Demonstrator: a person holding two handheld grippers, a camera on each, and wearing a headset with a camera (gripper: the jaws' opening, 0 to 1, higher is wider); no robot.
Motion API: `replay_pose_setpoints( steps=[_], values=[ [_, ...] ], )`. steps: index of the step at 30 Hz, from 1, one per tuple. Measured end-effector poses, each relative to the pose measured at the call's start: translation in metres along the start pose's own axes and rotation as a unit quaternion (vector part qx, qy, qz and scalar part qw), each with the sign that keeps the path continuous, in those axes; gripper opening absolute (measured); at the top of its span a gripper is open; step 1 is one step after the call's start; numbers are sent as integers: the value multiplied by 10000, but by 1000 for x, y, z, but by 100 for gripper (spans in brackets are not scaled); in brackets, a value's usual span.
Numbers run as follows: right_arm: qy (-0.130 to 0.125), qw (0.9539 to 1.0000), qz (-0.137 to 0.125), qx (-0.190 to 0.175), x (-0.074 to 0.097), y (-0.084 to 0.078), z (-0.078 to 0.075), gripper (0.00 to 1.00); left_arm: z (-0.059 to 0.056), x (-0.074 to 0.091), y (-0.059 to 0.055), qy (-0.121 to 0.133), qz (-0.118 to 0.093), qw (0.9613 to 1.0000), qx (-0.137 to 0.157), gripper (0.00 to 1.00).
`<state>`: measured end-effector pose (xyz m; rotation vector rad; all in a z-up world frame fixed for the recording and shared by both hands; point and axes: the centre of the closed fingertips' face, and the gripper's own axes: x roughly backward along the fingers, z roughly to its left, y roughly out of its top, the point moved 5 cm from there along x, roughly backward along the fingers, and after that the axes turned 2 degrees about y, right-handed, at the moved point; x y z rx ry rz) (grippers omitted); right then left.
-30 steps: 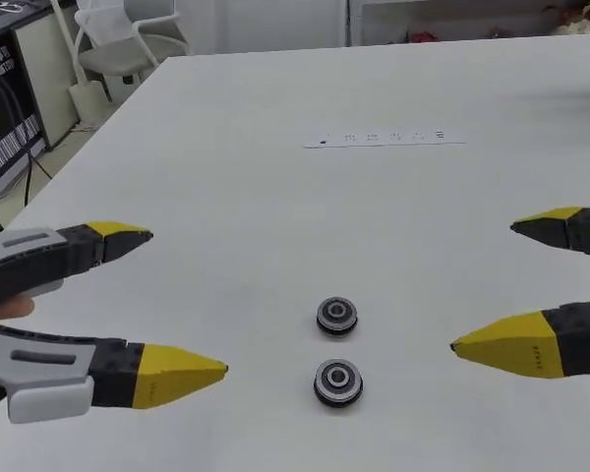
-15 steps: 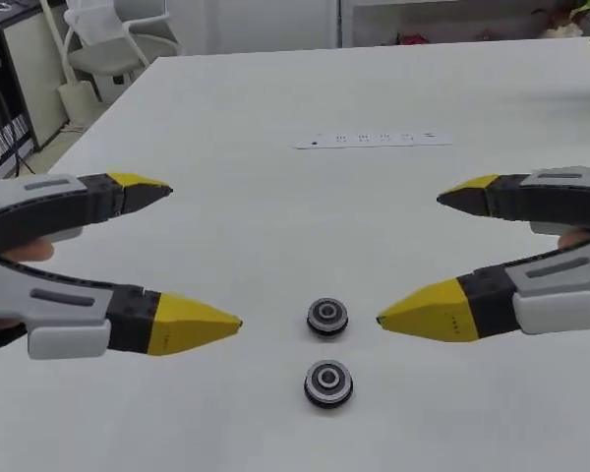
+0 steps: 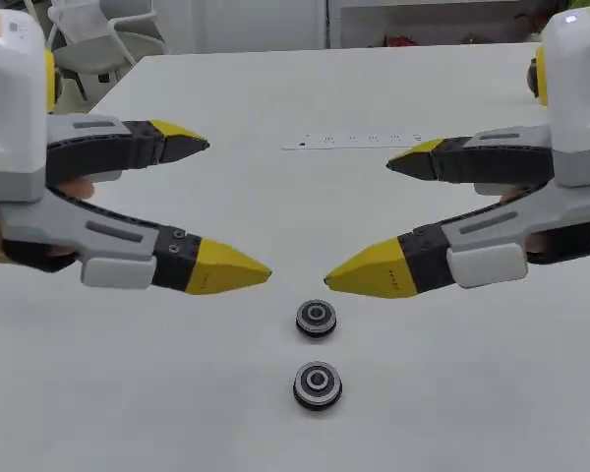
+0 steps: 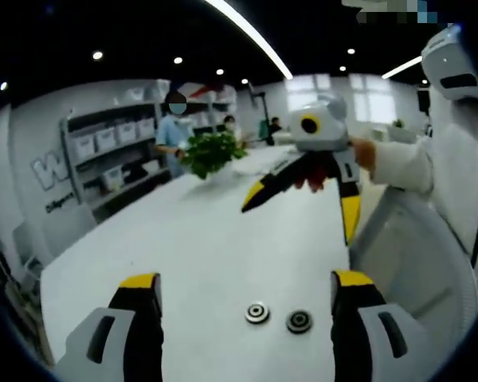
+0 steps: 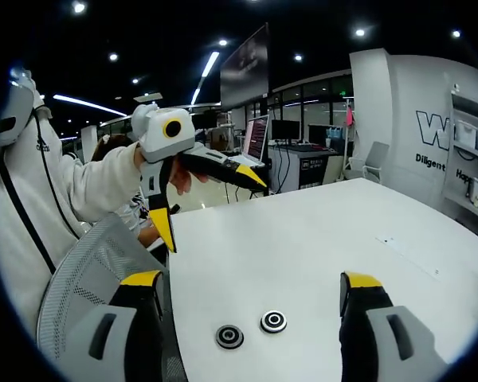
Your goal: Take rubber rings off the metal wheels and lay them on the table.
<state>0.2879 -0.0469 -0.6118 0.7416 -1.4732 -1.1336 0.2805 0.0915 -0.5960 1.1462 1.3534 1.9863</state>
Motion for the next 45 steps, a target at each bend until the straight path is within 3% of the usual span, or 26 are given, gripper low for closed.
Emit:
replay_pose_setpoints(
  steps=[3,5,7,10,14,16,23,29,35,39,41,45],
  values=[
    [75,10000,9,-43,-5,-8,-1,84,0,-8,-6,-1,141,9999,-8,84],
    [92,9999,68,-60,-7,-17,1,83,-6,-13,-16,-85,281,9994,-204,81],
    [250,9997,52,18,-11,-26,5,82,-9,-17,-22,-128,287,9994,-162,80],
    [518,9986,-12,-81,-19,-39,9,75,-15,-24,-31,-266,44,9996,121,80],
    [731,9970,219,150,-29,-55,13,72,-19,-29,-50,-238,-22,9988,427,75],
    [760,9967,276,62,-32,-61,13,72,-23,-29,-57,-242,-64,9986,473,72],
    [875,9953,398,-100,-39,-77,15,68,-33,-31,-68,-284,-199,9967,735,70],
    [1006,9940,418,-127,-43,-91,21,61,-46,-39,-72,-477,-164,9970,594,66],
    [1073,9922,618,-112,-44,-102,20,54,-53,-46,-89,-620,69,9964,583,65],
    [1085,9910,766,-165,-46,-112,19,50,-57,-52,-93,-671,93,9959,595,61],
    [1093,9903,838,-208,-47,-118,18,48,-56,-54,-92,-588,88,9979,250,59],
    [1121,9886,983,-226,-48,-128,16,45,-63,-59,-93,-716,105,9973,153,55]
  ],
)
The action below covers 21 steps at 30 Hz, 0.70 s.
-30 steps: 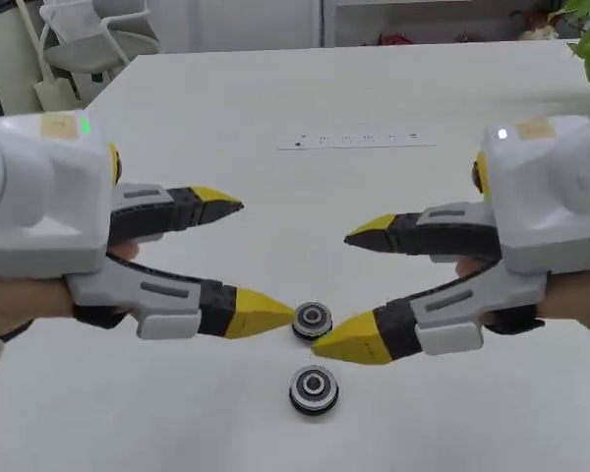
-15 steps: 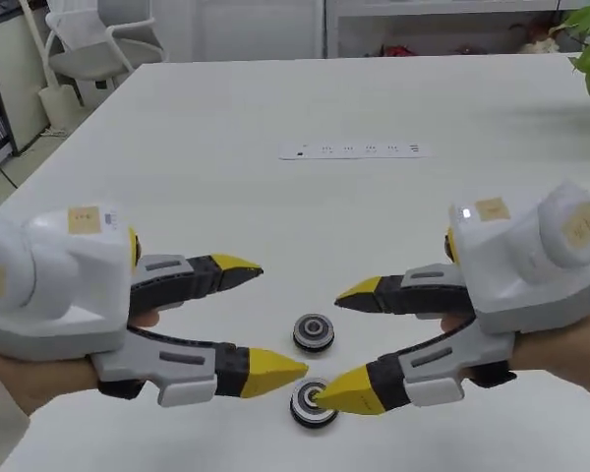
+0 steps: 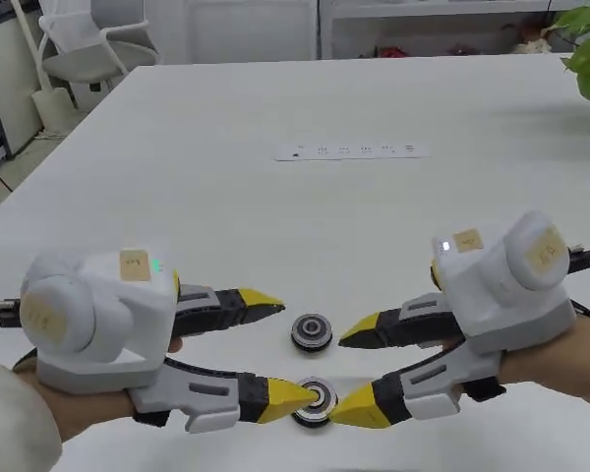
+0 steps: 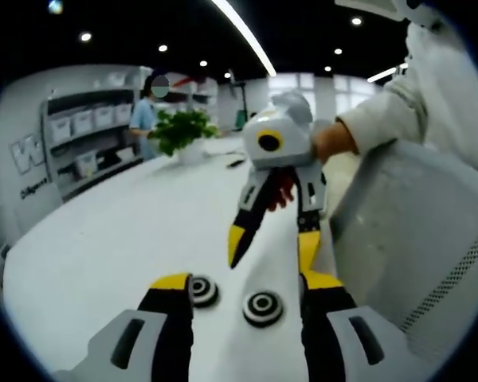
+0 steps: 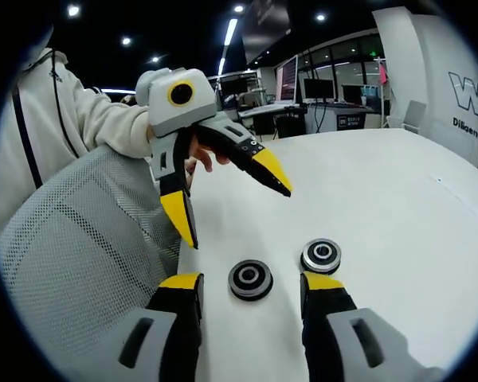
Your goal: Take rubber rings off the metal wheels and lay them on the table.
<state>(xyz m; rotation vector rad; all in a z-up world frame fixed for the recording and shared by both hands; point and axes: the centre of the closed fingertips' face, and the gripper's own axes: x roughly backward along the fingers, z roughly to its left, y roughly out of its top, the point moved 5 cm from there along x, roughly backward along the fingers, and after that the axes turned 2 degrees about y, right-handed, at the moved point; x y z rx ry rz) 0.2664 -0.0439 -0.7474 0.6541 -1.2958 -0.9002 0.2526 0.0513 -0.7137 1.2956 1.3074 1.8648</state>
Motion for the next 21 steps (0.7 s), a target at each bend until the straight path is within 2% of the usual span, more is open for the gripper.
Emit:
replay_pose_setpoints(
  steps=[4,6,8,12,17,21],
  values=[
    [57,10000,28,-19,-4,-3,1,44,-3,-4,-5,-108,5,9999,63,51],
    [113,9999,85,-47,-7,-6,3,43,-3,-6,-9,-72,98,9999,-75,50],
    [125,9997,191,-30,-9,-9,4,40,-2,-8,-11,-36,107,9999,-75,50],
    [100,9996,233,-92,-10,-12,2,36,-4,-11,-16,-66,193,9997,-119,44],
    [99,9994,253,-206,-12,-16,1,34,-2,-13,-24,-43,274,9996,36,39],
    [100,9992,331,-198,-13,-19,0,31,-1,-14,-26,-32,234,9996,183,35]
  ],
)
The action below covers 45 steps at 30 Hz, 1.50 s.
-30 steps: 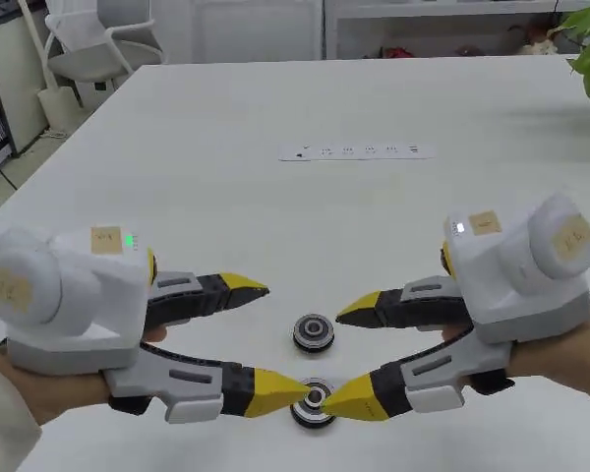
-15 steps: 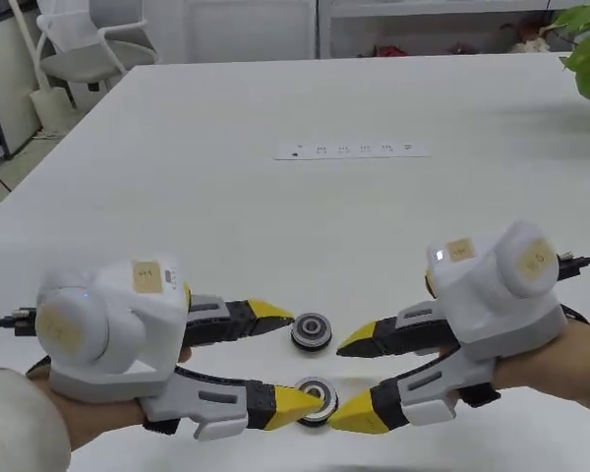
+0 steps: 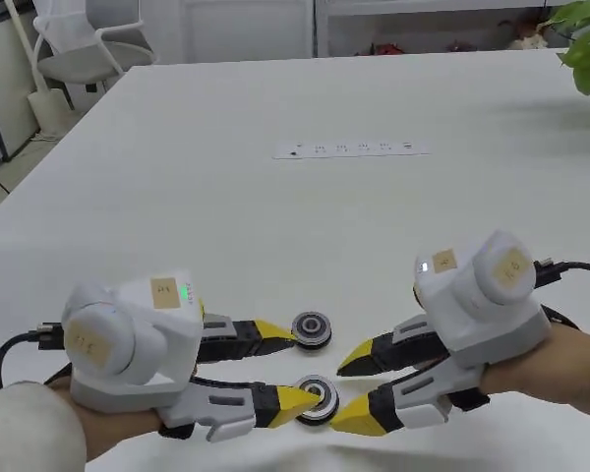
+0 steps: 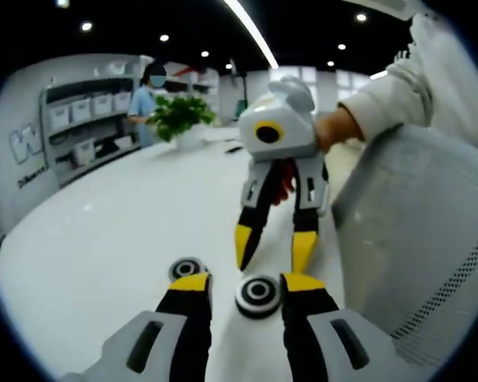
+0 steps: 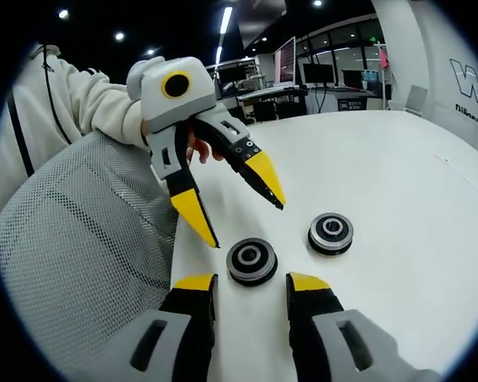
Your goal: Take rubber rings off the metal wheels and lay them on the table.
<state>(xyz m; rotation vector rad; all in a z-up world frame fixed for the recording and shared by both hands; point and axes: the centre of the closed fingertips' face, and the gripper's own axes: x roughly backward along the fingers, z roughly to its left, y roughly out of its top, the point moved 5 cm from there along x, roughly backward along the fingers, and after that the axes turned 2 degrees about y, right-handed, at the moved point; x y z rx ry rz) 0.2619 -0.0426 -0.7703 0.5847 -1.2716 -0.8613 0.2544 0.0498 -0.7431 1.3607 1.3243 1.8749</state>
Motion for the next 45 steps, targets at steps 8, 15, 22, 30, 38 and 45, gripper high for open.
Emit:
replay_pose_setpoints(
  steps=[8,15,22,30,38,45],
  values=[
    [-14,10000,3,-23,-1,0,-1,29,-2,-5,-10,-99,141,9997,173,26],
    [-7,10000,44,-11,-3,0,0,25,-7,-10,-15,-202,263,9993,175,23],
    [-8,9999,117,70,-6,-1,0,25,-10,-13,-19,-244,373,9990,23,20],
    [-17,9999,142,64,-7,-2,0,24,-9,-13,-18,-209,298,9993,87,16],
    [-20,9999,128,42,-6,-2,-1,23,-8,-14,-18,-212,290,9993,87,16],
    [-7,9999,126,97,-8,-3,1,23,-9,-14,-18,-239,285,9993,74,14]
  ],
)
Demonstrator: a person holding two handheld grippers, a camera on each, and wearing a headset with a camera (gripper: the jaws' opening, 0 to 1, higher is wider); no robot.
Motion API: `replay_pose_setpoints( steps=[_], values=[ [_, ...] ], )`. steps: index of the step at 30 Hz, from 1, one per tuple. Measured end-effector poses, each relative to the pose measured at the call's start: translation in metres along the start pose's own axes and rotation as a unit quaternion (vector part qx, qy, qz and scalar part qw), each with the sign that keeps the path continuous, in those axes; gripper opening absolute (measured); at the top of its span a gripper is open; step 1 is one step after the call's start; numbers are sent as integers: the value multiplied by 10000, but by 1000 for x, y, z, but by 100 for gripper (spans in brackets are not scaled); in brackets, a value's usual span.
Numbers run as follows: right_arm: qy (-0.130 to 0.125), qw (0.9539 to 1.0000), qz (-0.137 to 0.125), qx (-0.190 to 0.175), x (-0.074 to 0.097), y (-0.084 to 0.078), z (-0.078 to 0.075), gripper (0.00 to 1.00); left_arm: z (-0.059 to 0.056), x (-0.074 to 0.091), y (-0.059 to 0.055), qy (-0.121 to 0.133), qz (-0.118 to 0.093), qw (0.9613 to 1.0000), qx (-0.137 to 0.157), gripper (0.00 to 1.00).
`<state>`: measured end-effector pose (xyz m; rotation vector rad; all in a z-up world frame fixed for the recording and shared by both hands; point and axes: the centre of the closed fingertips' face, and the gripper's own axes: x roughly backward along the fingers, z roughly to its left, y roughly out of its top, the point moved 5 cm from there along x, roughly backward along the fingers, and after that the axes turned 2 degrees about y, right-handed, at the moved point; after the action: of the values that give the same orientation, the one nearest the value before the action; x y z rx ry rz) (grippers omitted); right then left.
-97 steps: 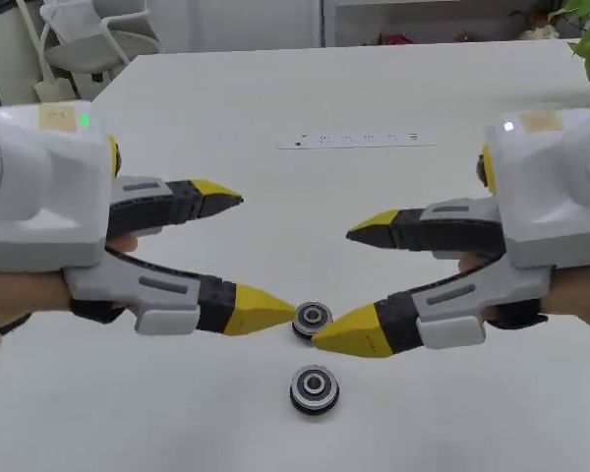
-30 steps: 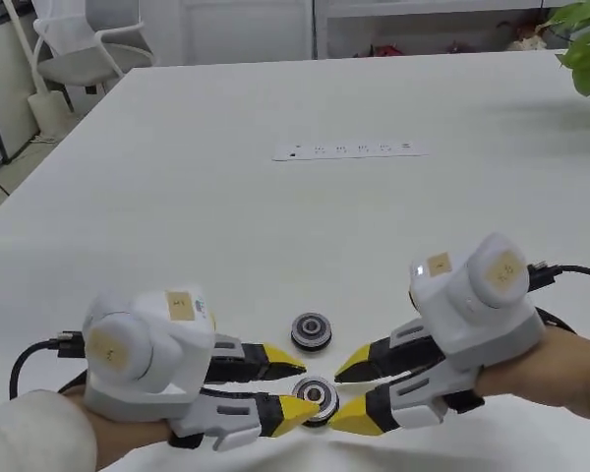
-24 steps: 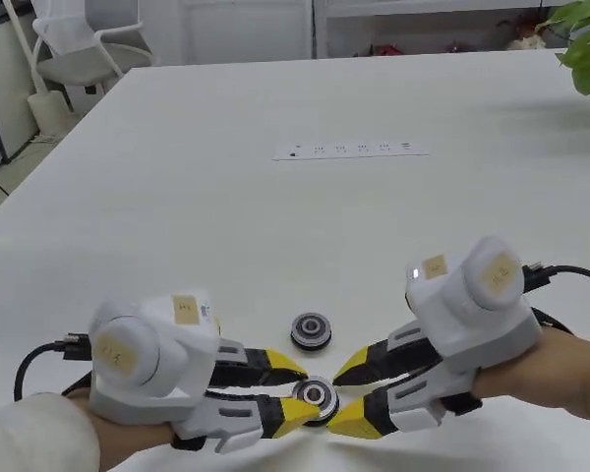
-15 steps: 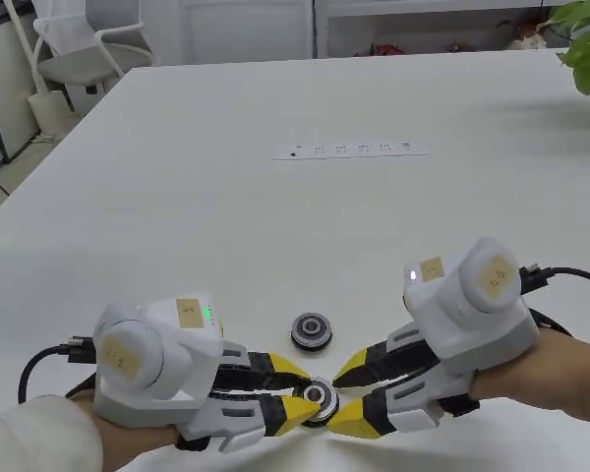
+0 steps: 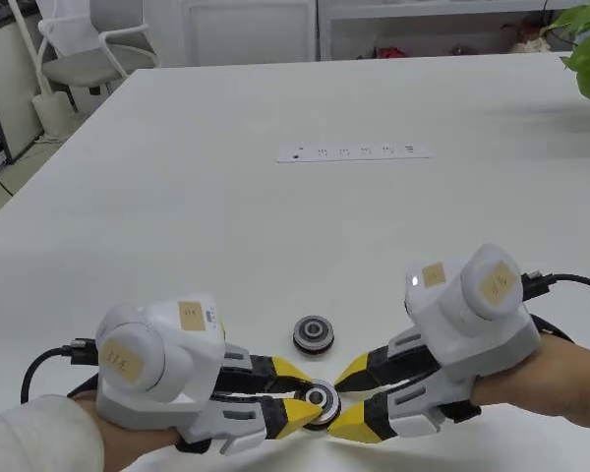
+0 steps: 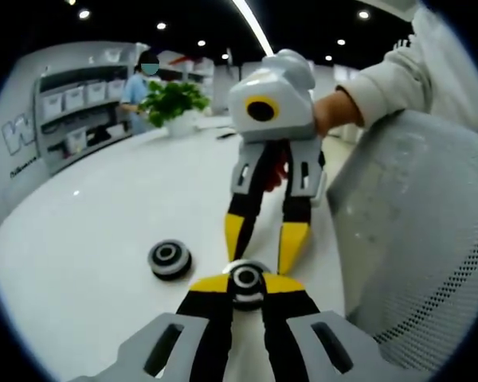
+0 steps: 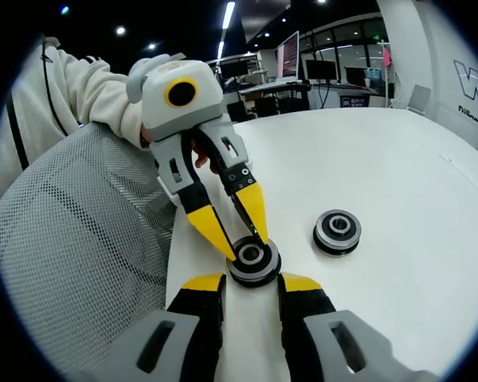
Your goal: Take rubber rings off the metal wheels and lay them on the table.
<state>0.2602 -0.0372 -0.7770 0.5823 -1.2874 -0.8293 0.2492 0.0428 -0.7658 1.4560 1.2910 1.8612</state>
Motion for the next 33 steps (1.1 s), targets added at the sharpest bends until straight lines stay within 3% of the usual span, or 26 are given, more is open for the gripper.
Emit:
replay_pose_setpoints(
  steps=[10,33],
  values=[
    [-60,9999,-44,116,1,2,-1,19,0,0,0,4,-10,10000,-14,14],
    [-126,9982,159,562,3,-1,-3,8,1,1,-1,38,-48,10000,53,14]
  ],
)
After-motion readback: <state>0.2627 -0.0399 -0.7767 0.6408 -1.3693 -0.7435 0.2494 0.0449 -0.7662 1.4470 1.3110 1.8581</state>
